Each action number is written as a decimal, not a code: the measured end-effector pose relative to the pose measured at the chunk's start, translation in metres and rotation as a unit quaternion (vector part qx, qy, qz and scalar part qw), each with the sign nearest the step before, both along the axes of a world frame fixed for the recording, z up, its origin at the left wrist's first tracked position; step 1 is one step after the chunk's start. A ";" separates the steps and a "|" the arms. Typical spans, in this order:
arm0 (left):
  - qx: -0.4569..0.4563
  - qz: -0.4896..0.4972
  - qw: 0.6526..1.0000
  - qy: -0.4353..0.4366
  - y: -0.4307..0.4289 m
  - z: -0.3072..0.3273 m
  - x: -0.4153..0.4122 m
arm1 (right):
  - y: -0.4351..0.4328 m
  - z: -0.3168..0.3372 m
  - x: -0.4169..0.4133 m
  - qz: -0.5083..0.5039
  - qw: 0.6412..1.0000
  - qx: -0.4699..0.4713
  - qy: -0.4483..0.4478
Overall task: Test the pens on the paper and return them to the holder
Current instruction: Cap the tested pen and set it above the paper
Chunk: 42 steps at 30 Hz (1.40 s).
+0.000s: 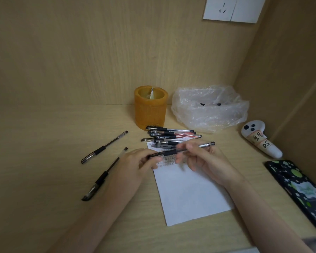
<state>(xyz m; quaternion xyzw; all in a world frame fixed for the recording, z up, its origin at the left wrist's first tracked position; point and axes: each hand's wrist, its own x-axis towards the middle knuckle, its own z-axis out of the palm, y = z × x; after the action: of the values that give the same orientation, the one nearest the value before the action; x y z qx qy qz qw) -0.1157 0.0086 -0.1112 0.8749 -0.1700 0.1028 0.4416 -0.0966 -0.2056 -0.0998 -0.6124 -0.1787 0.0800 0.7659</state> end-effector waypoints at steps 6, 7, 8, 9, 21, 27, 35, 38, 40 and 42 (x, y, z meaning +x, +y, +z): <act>0.035 -0.005 0.999 -0.024 0.001 0.000 -0.003 | -0.002 -0.002 0.003 -0.074 0.997 -0.018 -0.010; 0.038 -0.006 0.999 -0.029 0.001 0.000 -0.003 | -0.003 -0.001 0.003 -0.074 0.997 -0.020 -0.011; 0.039 -0.008 0.999 -0.030 0.001 0.000 -0.002 | -0.003 -0.001 0.002 -0.072 0.997 -0.024 -0.013; 0.043 -0.010 0.999 -0.029 0.001 0.000 -0.002 | -0.003 0.000 0.001 -0.067 0.997 -0.028 -0.016; 0.081 0.031 0.993 -0.076 -0.002 0.005 0.001 | -0.005 0.002 0.011 -0.078 0.994 0.075 0.033; 0.167 0.226 0.949 -0.142 0.021 -0.004 0.010 | -0.017 -0.006 0.019 -0.216 0.974 0.065 0.007; 0.258 0.292 0.920 -0.044 0.031 -0.018 0.015 | -0.014 -0.009 0.020 -0.269 0.963 -0.014 0.007; 0.240 0.266 0.932 -0.059 0.030 -0.017 0.016 | -0.010 -0.007 0.017 -0.283 0.957 -0.067 0.001; 0.192 0.214 0.953 -0.090 0.025 -0.012 0.014 | -0.008 -0.007 0.016 -0.283 0.957 -0.062 0.010; 0.128 0.155 0.971 -0.127 0.018 -0.005 0.009 | -0.008 -0.008 0.018 -0.286 0.957 -0.048 0.024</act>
<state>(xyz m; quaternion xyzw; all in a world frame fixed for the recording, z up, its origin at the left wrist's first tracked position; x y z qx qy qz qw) -0.1065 0.0269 -0.1161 0.9198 -0.0989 0.2577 0.2790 -0.0787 -0.2138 -0.1076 -0.6723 0.0263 -0.1196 0.7301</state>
